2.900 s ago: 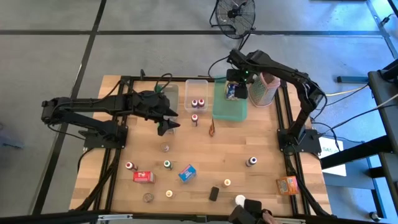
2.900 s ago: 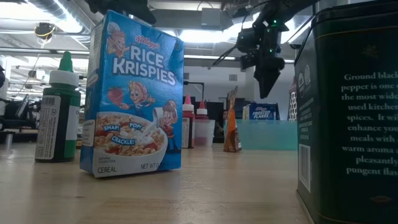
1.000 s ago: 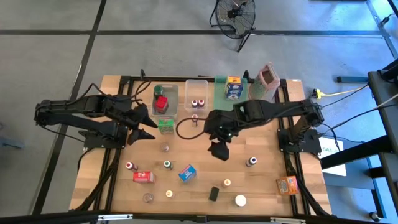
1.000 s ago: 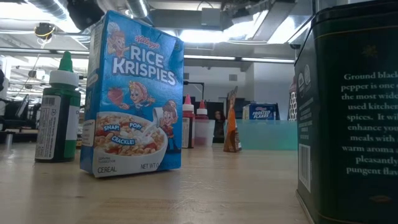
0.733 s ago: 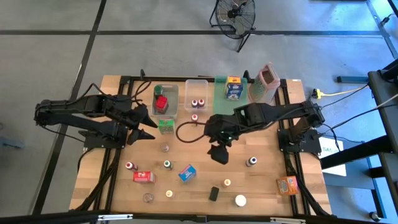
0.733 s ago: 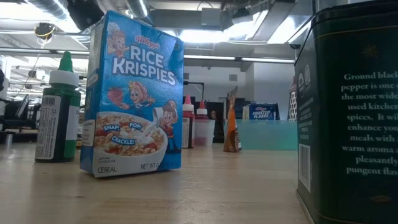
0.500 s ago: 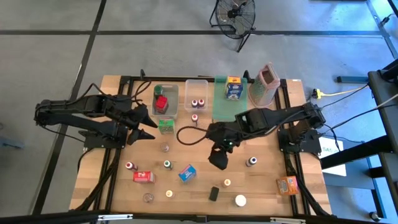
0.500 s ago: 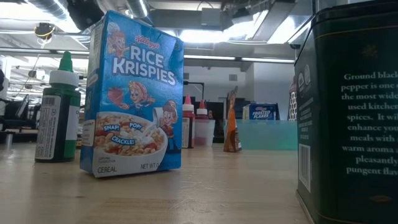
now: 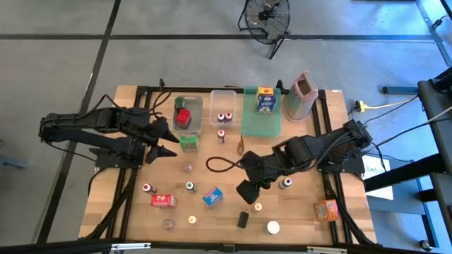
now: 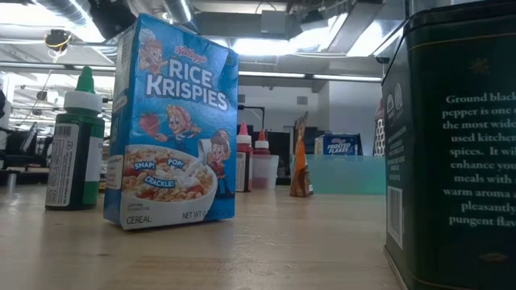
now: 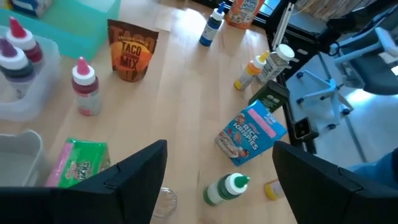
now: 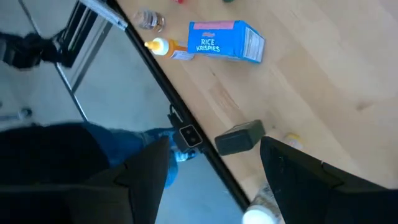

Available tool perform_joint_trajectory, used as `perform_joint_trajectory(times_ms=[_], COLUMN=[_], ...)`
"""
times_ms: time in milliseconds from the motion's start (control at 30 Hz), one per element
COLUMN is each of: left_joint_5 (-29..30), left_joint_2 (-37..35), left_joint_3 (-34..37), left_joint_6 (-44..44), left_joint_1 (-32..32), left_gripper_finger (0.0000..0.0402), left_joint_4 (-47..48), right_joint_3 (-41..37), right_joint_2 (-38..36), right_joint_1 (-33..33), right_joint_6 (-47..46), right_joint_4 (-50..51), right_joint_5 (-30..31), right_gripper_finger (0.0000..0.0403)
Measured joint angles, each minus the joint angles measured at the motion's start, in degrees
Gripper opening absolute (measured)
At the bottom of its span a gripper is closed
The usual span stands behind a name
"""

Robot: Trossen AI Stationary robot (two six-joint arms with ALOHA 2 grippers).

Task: Pick & Place Kitchen Items
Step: Put the white seasoning bottle into the gray bin

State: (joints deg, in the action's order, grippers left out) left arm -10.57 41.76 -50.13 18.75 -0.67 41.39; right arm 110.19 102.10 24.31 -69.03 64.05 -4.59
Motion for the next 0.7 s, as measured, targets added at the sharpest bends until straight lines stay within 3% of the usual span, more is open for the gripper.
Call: perform_joint_trajectory(times_ms=[233,400,700], left_joint_5=[6.2,6.5,6.3], left_joint_2=[0.0,0.5,3.5], left_joint_3=[0.0,0.0,0.0], left_joint_6=[-0.9,1.5,5.5], left_joint_1=[0.0,0.0,0.0], left_gripper_finger=[0.0286,0.0287,0.0287], left_joint_4=[-0.2,-4.7,-10.5], right_joint_3=[0.0,0.0,-0.1], right_joint_2=[0.0,0.7,6.9], right_joint_1=[6.4,12.5,22.1], right_joint_6=[-10.2,-14.6,-11.8], right_joint_4=[0.0,-1.0,-13.6], right_joint_5=[3.7,10.5,24.9], right_gripper_finger=[0.0254,0.0254,0.0254])
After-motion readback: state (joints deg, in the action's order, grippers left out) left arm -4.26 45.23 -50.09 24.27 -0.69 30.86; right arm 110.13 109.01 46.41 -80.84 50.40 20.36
